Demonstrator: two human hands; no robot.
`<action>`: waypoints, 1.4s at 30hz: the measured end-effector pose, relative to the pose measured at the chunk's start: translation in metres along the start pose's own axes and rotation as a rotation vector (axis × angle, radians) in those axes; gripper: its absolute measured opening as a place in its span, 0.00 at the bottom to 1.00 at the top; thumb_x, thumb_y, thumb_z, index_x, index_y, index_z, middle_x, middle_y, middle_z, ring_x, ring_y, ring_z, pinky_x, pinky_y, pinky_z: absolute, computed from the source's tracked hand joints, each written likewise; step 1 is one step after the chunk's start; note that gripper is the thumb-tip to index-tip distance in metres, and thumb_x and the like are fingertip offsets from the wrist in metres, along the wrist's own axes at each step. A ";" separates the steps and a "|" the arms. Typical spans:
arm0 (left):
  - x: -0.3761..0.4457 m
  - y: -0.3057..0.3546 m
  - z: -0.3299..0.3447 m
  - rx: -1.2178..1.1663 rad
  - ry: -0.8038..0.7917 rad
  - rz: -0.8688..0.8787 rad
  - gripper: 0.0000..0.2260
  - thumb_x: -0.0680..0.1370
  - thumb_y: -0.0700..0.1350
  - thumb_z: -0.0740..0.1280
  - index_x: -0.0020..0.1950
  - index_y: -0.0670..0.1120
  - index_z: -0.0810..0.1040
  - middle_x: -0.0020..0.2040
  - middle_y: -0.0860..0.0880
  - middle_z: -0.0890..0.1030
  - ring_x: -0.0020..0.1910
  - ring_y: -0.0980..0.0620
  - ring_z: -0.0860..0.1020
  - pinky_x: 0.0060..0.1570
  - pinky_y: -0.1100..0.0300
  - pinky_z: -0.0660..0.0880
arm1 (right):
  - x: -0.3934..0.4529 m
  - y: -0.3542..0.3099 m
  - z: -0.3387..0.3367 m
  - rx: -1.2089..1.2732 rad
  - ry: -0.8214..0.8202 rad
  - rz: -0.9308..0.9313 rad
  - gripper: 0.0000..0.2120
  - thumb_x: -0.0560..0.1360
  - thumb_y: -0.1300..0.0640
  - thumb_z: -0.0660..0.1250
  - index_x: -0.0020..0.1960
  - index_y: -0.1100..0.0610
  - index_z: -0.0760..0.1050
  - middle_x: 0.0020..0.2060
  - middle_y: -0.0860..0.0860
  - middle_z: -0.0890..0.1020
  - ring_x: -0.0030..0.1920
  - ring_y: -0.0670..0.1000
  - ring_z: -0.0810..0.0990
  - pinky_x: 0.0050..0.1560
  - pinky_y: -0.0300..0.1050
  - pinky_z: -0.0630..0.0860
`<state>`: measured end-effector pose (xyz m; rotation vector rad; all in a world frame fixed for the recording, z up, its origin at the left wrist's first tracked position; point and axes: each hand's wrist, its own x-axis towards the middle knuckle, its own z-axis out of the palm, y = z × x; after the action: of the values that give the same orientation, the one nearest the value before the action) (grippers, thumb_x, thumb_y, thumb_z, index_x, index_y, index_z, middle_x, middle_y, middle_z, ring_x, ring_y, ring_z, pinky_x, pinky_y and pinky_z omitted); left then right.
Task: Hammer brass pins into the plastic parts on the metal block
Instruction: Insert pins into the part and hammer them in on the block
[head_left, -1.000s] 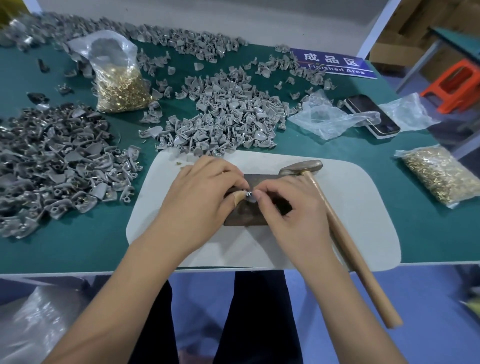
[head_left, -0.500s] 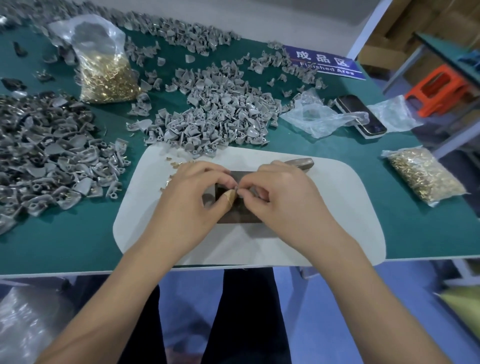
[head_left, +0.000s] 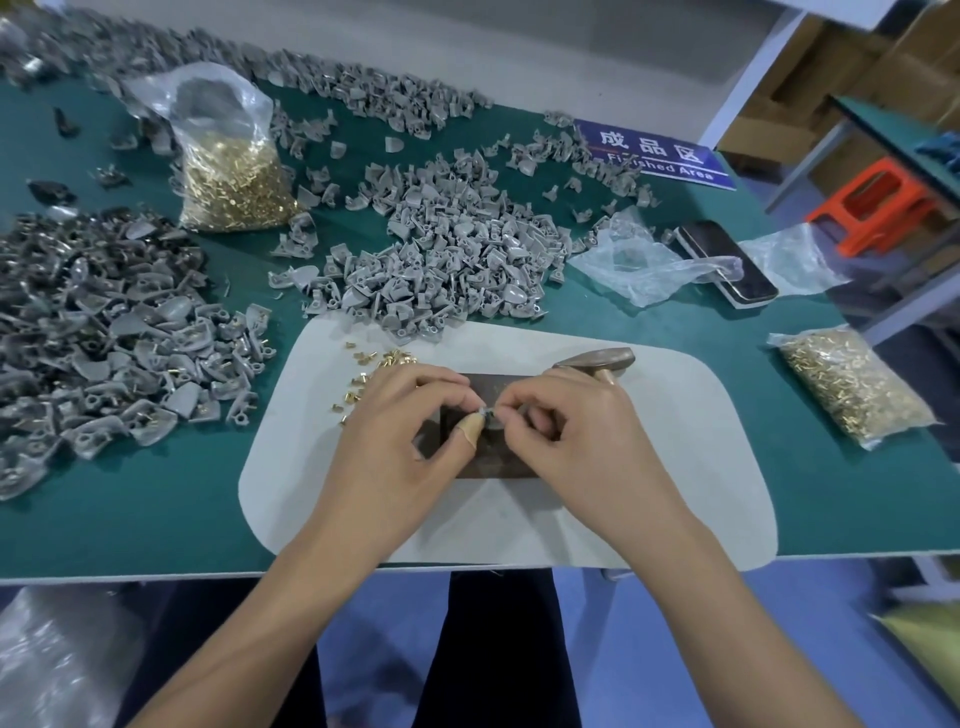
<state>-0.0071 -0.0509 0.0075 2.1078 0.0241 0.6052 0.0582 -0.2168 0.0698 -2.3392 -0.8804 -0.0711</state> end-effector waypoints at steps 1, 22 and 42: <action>0.000 0.000 0.000 0.001 0.002 0.002 0.04 0.76 0.46 0.72 0.50 0.51 0.84 0.53 0.56 0.79 0.58 0.54 0.75 0.61 0.63 0.67 | 0.002 -0.001 0.000 -0.018 -0.020 -0.007 0.05 0.74 0.62 0.73 0.41 0.54 0.82 0.29 0.45 0.69 0.35 0.47 0.70 0.41 0.43 0.69; 0.001 -0.001 0.001 0.006 -0.003 0.069 0.03 0.79 0.44 0.69 0.51 0.46 0.81 0.50 0.53 0.81 0.55 0.50 0.76 0.59 0.52 0.72 | -0.003 0.006 0.012 0.227 0.027 0.050 0.08 0.75 0.62 0.73 0.40 0.52 0.84 0.27 0.50 0.71 0.33 0.45 0.68 0.38 0.36 0.63; 0.000 -0.005 0.000 0.085 0.014 0.037 0.04 0.78 0.47 0.71 0.50 0.49 0.83 0.49 0.55 0.83 0.54 0.47 0.77 0.57 0.43 0.72 | -0.010 -0.006 0.022 -0.198 0.185 0.059 0.07 0.76 0.48 0.70 0.41 0.45 0.83 0.28 0.41 0.73 0.44 0.51 0.77 0.56 0.56 0.64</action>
<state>-0.0066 -0.0479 0.0037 2.1902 0.0193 0.6508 0.0433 -0.2062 0.0528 -2.4905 -0.7411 -0.3592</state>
